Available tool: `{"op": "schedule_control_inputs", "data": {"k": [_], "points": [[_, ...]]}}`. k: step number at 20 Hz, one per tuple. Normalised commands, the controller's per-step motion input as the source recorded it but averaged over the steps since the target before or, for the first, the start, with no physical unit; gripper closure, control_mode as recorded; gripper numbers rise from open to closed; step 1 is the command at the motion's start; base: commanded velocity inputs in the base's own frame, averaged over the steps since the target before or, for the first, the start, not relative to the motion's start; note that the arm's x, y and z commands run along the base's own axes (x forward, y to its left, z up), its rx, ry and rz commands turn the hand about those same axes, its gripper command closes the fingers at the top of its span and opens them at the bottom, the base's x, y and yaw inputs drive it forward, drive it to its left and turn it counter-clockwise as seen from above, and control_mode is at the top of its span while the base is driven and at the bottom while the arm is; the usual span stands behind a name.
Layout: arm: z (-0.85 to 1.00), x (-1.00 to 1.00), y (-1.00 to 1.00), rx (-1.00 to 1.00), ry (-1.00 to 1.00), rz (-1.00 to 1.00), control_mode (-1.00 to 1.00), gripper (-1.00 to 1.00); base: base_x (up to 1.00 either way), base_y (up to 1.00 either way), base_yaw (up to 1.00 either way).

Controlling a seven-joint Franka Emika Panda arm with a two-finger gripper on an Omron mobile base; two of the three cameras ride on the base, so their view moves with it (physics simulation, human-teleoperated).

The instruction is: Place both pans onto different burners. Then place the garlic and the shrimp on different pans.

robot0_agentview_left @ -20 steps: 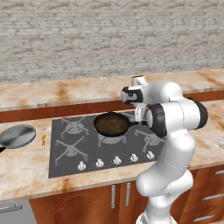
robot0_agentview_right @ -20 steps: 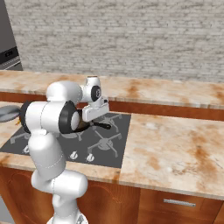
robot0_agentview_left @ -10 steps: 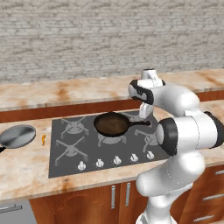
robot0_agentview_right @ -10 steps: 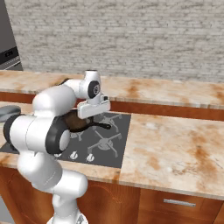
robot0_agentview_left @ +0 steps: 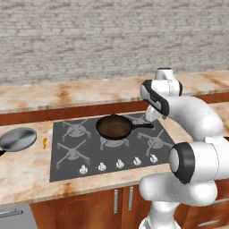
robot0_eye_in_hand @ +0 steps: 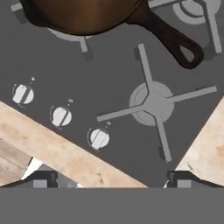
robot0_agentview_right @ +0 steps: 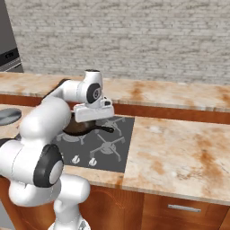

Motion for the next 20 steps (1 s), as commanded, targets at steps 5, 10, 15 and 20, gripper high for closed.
{"op": "schedule_control_inputs", "data": {"k": [5,10,15,20], "points": [[0.20,-0.47,0.00,0.00,-0.01,-0.30,-1.00,-1.00,0.00,0.00,0.00],[0.09,-0.26,0.00,-0.05,-0.13,-0.22,-1.00,-1.00,0.00,0.00,0.00],[0.00,-0.20,0.00,-0.07,-0.12,-0.15,-1.00,-1.00,0.00,0.00,0.00],[0.00,-0.06,0.00,-0.01,-0.02,-0.02,1.00,-1.00,-0.19,0.27,-0.03]]}}
